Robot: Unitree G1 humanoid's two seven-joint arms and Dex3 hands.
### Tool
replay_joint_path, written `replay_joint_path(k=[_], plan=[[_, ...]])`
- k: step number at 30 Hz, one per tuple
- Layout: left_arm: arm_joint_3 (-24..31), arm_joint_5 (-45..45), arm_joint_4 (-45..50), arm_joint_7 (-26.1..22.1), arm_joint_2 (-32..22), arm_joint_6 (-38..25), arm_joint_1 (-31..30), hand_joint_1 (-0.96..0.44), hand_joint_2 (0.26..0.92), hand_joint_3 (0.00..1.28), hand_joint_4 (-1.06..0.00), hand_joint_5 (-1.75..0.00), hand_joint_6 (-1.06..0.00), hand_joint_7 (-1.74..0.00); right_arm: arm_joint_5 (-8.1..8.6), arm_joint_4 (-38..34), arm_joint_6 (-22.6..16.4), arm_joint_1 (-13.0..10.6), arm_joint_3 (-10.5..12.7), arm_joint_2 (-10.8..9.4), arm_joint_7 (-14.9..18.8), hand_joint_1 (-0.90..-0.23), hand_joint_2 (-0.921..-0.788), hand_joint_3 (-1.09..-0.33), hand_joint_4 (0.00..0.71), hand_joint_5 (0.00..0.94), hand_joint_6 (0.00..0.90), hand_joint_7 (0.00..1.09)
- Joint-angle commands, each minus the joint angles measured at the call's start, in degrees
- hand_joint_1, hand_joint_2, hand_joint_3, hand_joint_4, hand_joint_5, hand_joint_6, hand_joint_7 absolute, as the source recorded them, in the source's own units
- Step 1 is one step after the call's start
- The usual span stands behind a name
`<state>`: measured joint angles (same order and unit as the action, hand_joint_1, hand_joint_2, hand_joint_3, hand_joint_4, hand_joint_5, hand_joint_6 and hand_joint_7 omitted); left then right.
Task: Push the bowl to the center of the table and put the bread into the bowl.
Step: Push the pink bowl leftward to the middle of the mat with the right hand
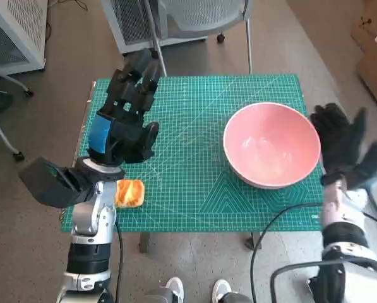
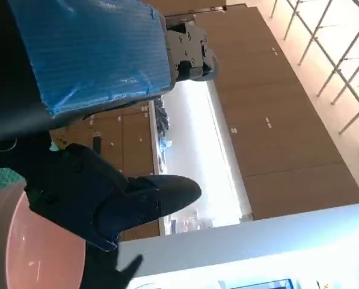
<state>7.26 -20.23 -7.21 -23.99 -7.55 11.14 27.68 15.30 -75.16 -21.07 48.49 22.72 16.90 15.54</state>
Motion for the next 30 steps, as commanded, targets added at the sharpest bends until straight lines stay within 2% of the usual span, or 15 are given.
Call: replay_joint_path(k=[1, 10, 13, 22, 30], plan=[[0.46, 0.26, 1.55, 0.49, -0.87, -0.95, -1.24, -0.44, 0.611, 0.81, 0.0, 0.0, 0.0, -0.39, -0.83, -0.74, 1.47, -0.36, -0.04, -2.76, -0.39, -0.576, -0.921, -0.79, 0.182, 0.003, 0.332, 0.0], [0.51, 0.38, 2.7, 1.13, -1.25, -1.15, -2.5, -0.46, 0.61, 0.81, 0.0, 0.0, 0.0, -0.39, -2.14, -0.62, 1.49, 1.8, -1.5, -6.27, -0.32, -0.601, -0.921, -0.787, 0.183, 0.002, 0.321, 0.0], [0.43, 0.52, 2.9, 1.37, -1.25, -1.0, -2.76, -0.46, 0.61, 0.81, 0.0, 0.0, 0.0, -0.39, -2.54, -0.59, 1.71, 2.39, -1.51, -6.84, -0.26, -0.611, -0.921, -0.787, 0.181, 0.001, 0.32, 0.0], [0.33, 1.14, 4.43, 2.61, -1.26, -0.81, -4.35, -0.47, 0.619, 0.79, 0.0, 0.0, 0.0, -0.4, -3.46, -0.45, 2.61, 5.17, -2.13, -9.38, -0.64, -0.588, -0.921, -0.78, 0.207, 0.014, 0.336, 0.01], [0.71, 1.44, 4.74, 3.19, -1.36, -0.07, -5.81, -0.48, 0.64, 0.74, 0.0, 0.0, 0.0, -0.41, -3.43, -0.39, 3.58, 7.64, -1.99, -12.01, -0.98, -0.567, -0.921, -0.815, 0.215, 0.012, 0.338, 0.01]])
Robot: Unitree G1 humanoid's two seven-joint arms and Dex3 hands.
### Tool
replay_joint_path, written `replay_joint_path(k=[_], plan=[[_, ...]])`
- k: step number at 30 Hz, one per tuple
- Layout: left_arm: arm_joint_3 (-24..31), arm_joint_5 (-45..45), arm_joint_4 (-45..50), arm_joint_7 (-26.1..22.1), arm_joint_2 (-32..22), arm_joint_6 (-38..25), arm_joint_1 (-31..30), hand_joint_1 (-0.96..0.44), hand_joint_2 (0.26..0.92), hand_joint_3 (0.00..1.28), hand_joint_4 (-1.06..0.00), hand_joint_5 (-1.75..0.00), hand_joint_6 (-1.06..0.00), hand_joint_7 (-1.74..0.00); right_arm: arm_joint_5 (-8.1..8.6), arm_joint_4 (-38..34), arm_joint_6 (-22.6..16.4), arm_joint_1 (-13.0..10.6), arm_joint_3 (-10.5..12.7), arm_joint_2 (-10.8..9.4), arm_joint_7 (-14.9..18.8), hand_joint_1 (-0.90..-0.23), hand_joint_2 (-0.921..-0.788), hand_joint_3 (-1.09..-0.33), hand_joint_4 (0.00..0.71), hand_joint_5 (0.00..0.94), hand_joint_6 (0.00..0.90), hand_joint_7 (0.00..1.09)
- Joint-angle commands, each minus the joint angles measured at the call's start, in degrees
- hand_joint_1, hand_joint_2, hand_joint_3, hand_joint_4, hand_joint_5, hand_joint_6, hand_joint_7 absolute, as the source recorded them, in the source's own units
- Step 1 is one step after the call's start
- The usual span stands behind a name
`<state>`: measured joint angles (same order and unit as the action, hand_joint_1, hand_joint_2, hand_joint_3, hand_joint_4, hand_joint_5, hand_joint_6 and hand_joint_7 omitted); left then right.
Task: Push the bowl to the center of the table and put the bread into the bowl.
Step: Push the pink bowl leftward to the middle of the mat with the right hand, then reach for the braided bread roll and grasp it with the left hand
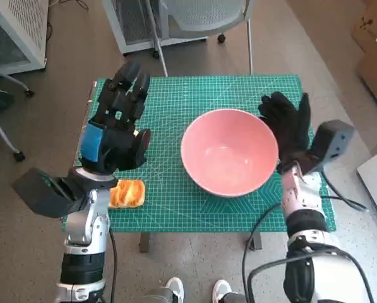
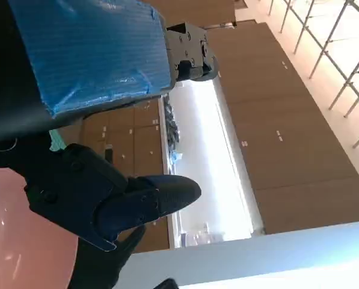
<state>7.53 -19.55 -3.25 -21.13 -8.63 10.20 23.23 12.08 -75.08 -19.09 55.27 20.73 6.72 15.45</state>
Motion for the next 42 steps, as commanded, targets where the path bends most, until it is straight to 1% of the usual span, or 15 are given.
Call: replay_joint_path(k=[1, 6, 8, 11, 17, 19, 23, 25, 29, 31, 33, 38, 39, 40, 42], plan=[[0.51, 0.85, 0.73, 0.37, -0.28, 1.05, -1.54, -0.48, 0.643, 0.73, 0.0, 0.0, 0.0, -0.42, -0.25, -0.49, 1.76, 1.11, -0.01, -2.08, -0.97, -0.564, -0.921, -0.818, 0.215, 0.011, 0.336, 0.01], [0.79, 1.46, 0.9, 0.8, -0.17, 1.84, -2.47, -0.5, 0.667, 0.69, 0.0, 0.0, 0.0, -0.42, -0.58, -0.56, 2.77, 2.23, -0.29, -3.01, -0.95, -0.56, -0.921, -0.829, 0.211, 0.007, 0.325, 0.0], [0.81, 1.76, 1.06, 1.1, -0.11, 2.13, -2.89, -0.51, 0.686, 0.65, 0.0, 0.0, 0.0, -0.43, -0.74, -0.61, 3.17, 2.53, -0.44, -3.07, -0.76, -0.562, -0.921, -0.833, 0.209, 0.005, 0.32, 0.0], [0.79, 2.06, 1.29, 1.55, -0.03, 2.46, -3.43, -0.53, 0.698, 0.63, 0.0, 0.0, 0.0, -0.43, -0.99, -0.64, 3.54, 2.82, -0.56, -2.89, -0.46, -0.569, -0.921, -0.829, 0.213, 0.006, 0.324, 0.0], [0.89, 2.87, 1.64, 2.56, -0.18, 3.38, -4.68, -0.55, 0.728, 0.57, 0.0, 0.0, 0.0, -0.44, -1.06, -0.21, 3.08, 2.89, -0.41, -2.0, 0.8, -0.56, -0.921, -0.844, 0.209, 0.003, 0.32, 0.0], [1.02, 3.13, 1.77, 2.83, -0.34, 3.77, -5.23, -0.56, 0.747, 0.53, 0.0, 0.0, 0.0, -0.44, -0.87, 0.04, 2.44, 2.67, -0.18, -1.35, 1.49, -0.554, -0.921, -0.855, 0.205, 0.001, 0.314, 0.0], [1.44, 3.2, 2.11, 3.05, -0.63, 4.17, -6.05, -0.57, 0.775, 0.47, 0.0, 0.0, 0.0, -0.45, -0.1, 0.62, 0.85, 2.25, 0.68, -0.08, 2.76, -0.547, -0.921, -0.856, 0.205, 0.001, 0.313, 0.0], [1.68, 3.34, 2.5, 3.19, -0.78, 4.27, -6.44, -0.58, 0.79, 0.44, -0.01, 0.0, 0.0, -0.45, 0.41, 1.05, -0.55, 1.99, 1.29, 0.78, 3.98, -0.555, -0.921, -0.842, 0.209, 0.003, 0.317, 0.0], [2.05, 3.75, 3.17, 3.43, -1.07, 4.37, -6.89, -0.59, 0.81, 0.4, -0.01, 0.0, 0.0, -0.45, 1.64, 2.17, -3.51, 1.76, 2.5, 1.92, 6.7, -0.581, -0.921, -0.809, 0.216, 0.005, 0.322, 0.01], [2.15, 4.01, 3.4, 3.58, -1.21, 4.48, -6.95, -0.59, 0.825, 0.37, -0.02, 0.0, 0.0, -0.44, 2.34, 3.08, -5.79, 1.56, 2.88, 2.56, 8.77, -0.597, -0.921, -0.781, 0.223, 0.007, 0.325, 0.01], [2.18, 4.25, 3.68, 3.75, -1.31, 4.51, -6.99, -0.59, 0.831, 0.36, -0.02, -0.01, 0.0, -0.44, 3.05, 4.14, -8.32, 1.17, 3.08, 3.06, 11.35, -0.6, -0.921, -0.765, 0.218, 0.005, 0.322, 0.01], [1.73, 5.57, 4.51, 4.42, -1.57, 4.73, -6.83, -0.59, 0.838, 0.34, -0.03, -0.01, 0.0, -0.43, 5.81, 7.86, -15.33, -0.25, 3.8, 4.11, 19.77, -0.59, -0.921, -0.75, 0.185, 0.001, 0.305, 0.0], [1.68, 5.76, 4.68, 4.48, -1.66, 4.79, -6.85, -0.59, 0.84, 0.33, -0.03, -0.01, 0.0, -0.43, 6.27, 8.53, -16.3, -0.5, 3.84, 4.17, 21.0, -0.588, -0.921, -0.749, 0.183, 0.002, 0.307, 0.0], [1.5, 6.37, 4.87, 4.6, -1.82, 4.98, -6.79, -0.59, 0.842, 0.33, -0.04, -0.01, 0.0, -0.44, 6.88, 10.28, -17.88, -1.13, 3.71, 4.18, 22.71, -0.586, -0.921, -0.749, 0.183, 0.003, 0.308, 0.0], [1.27, 7.55, 5.25, 4.78, -2.14, 5.28, -6.74, -0.59, 0.844, 0.32, -0.04, -0.01, 0.0, -0.44, 7.93, 13.25, -20.23, -2.23, 3.44, 4.04, 25.07, -0.585, -0.921, -0.751, 0.192, 0.008, 0.315, 0.01]])
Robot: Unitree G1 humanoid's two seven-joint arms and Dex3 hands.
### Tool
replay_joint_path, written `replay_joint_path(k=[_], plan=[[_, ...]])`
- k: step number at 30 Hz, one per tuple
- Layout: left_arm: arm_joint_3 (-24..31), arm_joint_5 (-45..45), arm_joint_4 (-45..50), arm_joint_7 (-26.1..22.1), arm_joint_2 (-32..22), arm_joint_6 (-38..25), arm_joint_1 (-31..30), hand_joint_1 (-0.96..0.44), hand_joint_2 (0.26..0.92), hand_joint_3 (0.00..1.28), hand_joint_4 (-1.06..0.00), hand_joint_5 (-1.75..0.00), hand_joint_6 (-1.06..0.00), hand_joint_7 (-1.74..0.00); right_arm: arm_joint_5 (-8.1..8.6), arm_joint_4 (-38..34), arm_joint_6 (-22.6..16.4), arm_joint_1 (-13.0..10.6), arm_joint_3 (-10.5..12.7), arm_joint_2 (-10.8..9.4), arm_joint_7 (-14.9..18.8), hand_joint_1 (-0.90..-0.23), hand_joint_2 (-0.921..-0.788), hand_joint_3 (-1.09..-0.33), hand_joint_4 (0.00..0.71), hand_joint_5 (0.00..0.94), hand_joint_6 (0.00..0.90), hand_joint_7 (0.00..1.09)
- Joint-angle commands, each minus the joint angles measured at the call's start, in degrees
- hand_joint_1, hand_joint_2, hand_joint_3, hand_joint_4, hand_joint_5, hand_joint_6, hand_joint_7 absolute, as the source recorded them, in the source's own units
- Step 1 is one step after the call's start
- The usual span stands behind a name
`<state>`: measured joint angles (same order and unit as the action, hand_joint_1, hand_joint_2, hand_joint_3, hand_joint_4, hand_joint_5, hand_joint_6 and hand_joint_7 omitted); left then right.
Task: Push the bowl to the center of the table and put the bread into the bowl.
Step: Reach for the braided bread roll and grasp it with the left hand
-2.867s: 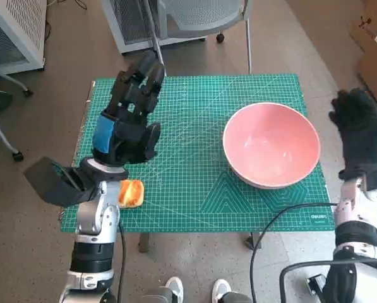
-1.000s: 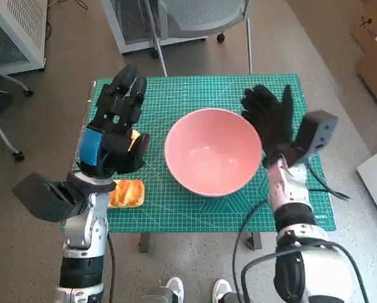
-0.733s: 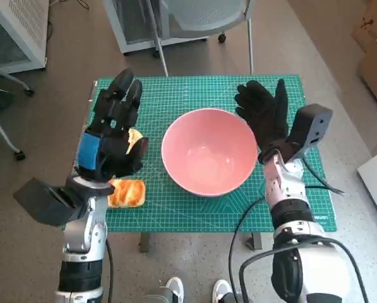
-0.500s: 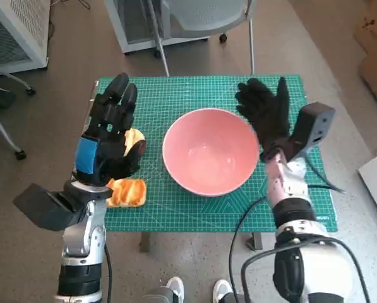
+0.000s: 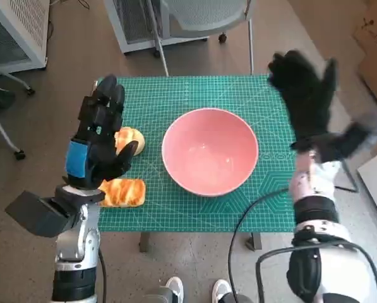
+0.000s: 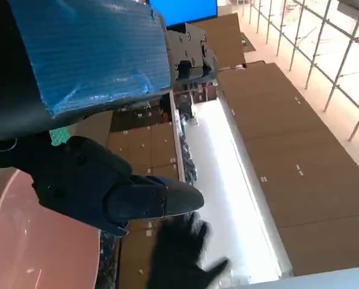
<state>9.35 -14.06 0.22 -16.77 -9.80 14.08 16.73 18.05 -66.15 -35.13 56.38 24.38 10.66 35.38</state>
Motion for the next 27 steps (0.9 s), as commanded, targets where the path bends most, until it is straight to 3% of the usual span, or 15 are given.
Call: replay_joint_path(k=[1, 5, 9, 11, 16, 19, 23, 27], plan=[[-0.59, 2.54, 1.98, 0.47, -1.13, 1.52, -0.26, -0.59, 0.844, 0.31, -0.04, -0.01, 0.0, -0.45, 2.39, 5.54, -4.99, -3.81, -0.35, -0.03, 5.91, -0.589, -0.921, -0.751, 0.197, 0.01, 0.321, 0.01], [-1.17, 7.43, 3.89, 0.95, -3.73, 1.65, -0.64, -0.57, 0.84, 0.3, -0.05, -0.02, 0.0, -0.45, 4.36, 11.47, -6.85, -6.26, -1.07, -0.88, 8.18, -0.607, -0.921, -0.751, 0.216, 0.018, 0.34, 0.02], [-1.85, 16.68, 9.87, 1.55, -8.88, -3.4, -2.59, -0.54, 0.818, 0.25, -0.05, -0.01, 0.0, -0.45, 5.31, 15.38, -8.02, -8.27, -1.96, -1.25, 9.02, -0.623, -0.921, -0.745, 0.237, 0.024, 0.358, 0.03], [-2.91, 24.96, 16.81, 0.26, -12.83, -12.03, -4.43, -0.5, 0.796, 0.17, -0.05, -0.01, -0.01, -0.4, 5.21, 16.5, -9.16, -8.94, -2.4, -1.22, 8.94, -0.625, -0.921, -0.743, 0.241, 0.024, 0.359, 0.03], [-7.89, 39.14, 30.85, -9.29, -18.79, -39.38, -4.59, -0.33, 0.721, 0.03, -0.02, 0.0, -0.14, -0.16, 4.92, 16.55, -10.55, -9.22, -2.77, -1.08, 8.36, -0.622, -0.921, -0.74, 0.246, 0.021, 0.351, 0.02], [-10.39, 43.7, 33.77, -12.18, -19.08, -48.61, -3.43, -0.16, 0.7, 0.01, -0.01, 0.0, -0.19, -0.08, 4.78, 16.0, -10.86, -9.09, -2.81, -1.05, 8.01, -0.621, -0.921, -0.74, 0.247, 0.018, 0.344, 0.02], [-12.44, 47.42, 33.9, -12.83, -18.69, -50.79, -3.46, -0.06, 0.693, 0.01, -0.01, 0.0, -0.25, -0.05, 5.02, 15.47, -10.42, -8.99, -2.76, -1.09, 7.74, -0.622, -0.921, -0.741, 0.247, 0.015, 0.342, 0.01], [-14.98, 50.95, 33.23, -15.79, -21.02, -50.8, -3.64, -0.05, 0.688, 0.0, -0.03, -0.01, -0.29, -0.03, 5.23, 15.56, -9.24, -9.23, -2.88, -1.36, 7.34, -0.621, -0.921, -0.741, 0.248, 0.013, 0.342, 0.01]])
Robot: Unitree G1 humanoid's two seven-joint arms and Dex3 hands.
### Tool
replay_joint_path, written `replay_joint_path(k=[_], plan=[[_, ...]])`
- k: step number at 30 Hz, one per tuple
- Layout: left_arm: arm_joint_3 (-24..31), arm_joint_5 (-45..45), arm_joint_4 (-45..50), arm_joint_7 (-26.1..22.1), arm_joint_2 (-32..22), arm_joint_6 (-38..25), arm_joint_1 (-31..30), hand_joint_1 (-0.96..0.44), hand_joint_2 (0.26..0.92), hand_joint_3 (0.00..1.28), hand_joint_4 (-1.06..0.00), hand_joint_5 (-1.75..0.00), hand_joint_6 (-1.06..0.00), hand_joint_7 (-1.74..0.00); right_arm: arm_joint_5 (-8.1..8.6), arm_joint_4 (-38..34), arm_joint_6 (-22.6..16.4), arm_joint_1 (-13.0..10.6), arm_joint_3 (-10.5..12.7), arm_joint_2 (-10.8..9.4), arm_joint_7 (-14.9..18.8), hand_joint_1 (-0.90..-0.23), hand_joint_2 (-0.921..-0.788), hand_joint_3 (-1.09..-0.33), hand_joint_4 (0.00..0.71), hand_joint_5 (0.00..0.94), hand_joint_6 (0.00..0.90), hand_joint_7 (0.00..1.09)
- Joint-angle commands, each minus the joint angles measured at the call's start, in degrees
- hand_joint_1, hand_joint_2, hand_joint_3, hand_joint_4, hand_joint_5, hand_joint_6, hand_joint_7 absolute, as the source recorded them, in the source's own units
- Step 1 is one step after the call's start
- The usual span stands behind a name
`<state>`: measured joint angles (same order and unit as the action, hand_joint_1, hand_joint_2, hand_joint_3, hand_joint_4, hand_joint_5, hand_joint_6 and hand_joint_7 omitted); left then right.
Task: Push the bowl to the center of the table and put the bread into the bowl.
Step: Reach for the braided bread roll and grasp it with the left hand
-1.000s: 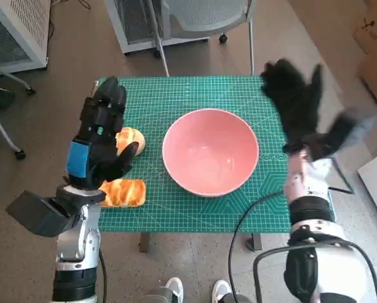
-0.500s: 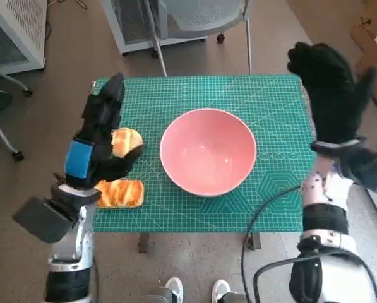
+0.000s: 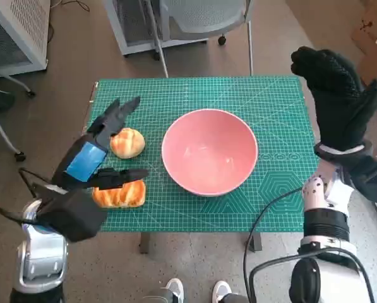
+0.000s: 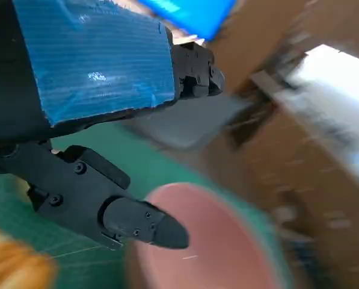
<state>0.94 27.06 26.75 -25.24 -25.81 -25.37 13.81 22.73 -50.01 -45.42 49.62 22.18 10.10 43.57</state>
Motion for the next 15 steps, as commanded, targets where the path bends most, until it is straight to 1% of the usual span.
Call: replay_joint_path(k=[1, 5, 8, 12, 15], plan=[[-7.25, 10.67, 6.81, -8.17, -5.4, -12.23, -0.52, -0.06, 0.688, 0.0, -0.04, -0.01, -0.3, -0.03, 0.6, -0.48, 1.27, -2.55, -0.73, -0.86, -0.93, -0.621, -0.921, -0.741, 0.248, 0.012, 0.343, 0.01], [-9.93, 13.69, 6.93, -11.84, -7.24, -15.47, 0.31, -0.11, 0.687, 0.0, -0.04, 0.0, -0.3, -0.02, 1.0, 0.02, 2.05, -2.81, -1.02, -1.12, -1.05, -0.619, -0.921, -0.741, 0.249, 0.011, 0.347, 0.02], [-11.97, 16.49, 6.49, -13.5, -8.59, -16.74, 0.52, -0.15, 0.685, 0.0, -0.04, 0.0, -0.3, -0.01, 1.27, 0.24, 2.38, -3.01, -1.12, -1.19, -1.11, -0.619, -0.921, -0.742, 0.249, 0.009, 0.352, 0.02], [-14.26, 20.17, 5.09, -14.18, -9.02, -18.24, 0.42, -0.19, 0.683, 0.0, -0.05, 0.0, -0.3, -0.01, 1.94, 0.51, 2.79, -3.28, -1.13, -1.35, -0.97, -0.617, -0.921, -0.742, 0.25, 0.008, 0.359, 0.02], [-15.12, 21.92, 3.91, -14.23, -8.58, -19.27, 0.25, -0.18, 0.684, 0.0, -0.05, 0.0, -0.3, 0.0, 2.3, 0.74, 2.77, -3.46, -1.23, -1.46, -0.91, -0.615, -0.921, -0.743, 0.251, 0.008, 0.361, 0.02]])
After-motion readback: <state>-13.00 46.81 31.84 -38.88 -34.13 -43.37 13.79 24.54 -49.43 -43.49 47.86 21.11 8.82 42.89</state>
